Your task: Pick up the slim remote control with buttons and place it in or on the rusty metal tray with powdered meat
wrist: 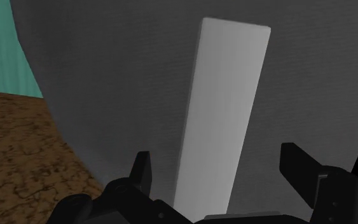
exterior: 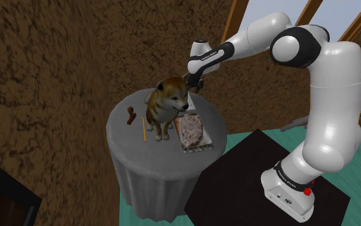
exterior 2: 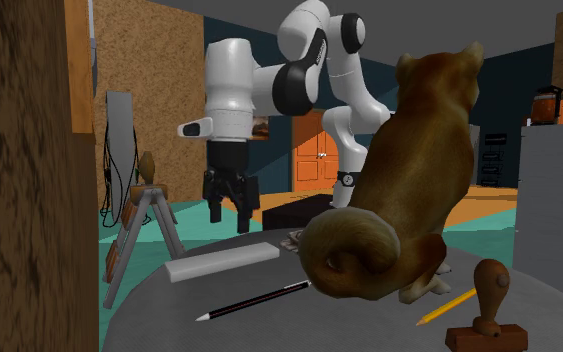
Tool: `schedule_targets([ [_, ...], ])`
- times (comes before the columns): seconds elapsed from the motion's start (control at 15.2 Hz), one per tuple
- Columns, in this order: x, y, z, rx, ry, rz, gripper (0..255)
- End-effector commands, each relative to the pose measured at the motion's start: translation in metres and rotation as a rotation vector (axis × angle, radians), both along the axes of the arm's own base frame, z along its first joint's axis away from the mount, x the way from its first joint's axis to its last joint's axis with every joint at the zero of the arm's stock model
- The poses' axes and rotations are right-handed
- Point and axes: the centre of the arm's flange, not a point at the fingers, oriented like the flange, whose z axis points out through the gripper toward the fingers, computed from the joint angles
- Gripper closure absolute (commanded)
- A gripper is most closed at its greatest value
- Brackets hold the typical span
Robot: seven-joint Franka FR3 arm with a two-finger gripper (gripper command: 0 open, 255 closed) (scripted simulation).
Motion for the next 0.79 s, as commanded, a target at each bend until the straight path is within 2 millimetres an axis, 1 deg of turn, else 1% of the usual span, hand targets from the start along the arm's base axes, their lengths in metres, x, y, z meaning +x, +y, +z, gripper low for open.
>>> schedule_targets([
  [0.0, 0.017, 0.001, -0.015, 0.004, -0.002, -0.011, 0],
  [0.46, 0.017, 0.0, -0.052, 0.004, -0.002, -0.011, 0],
  [0.53, 0.017, 0.0, -0.055, 0.004, -0.002, -0.011, 0],
  [0.73, 0.017, 0.0, -0.055, 0.004, -0.002, -0.011, 0],
])
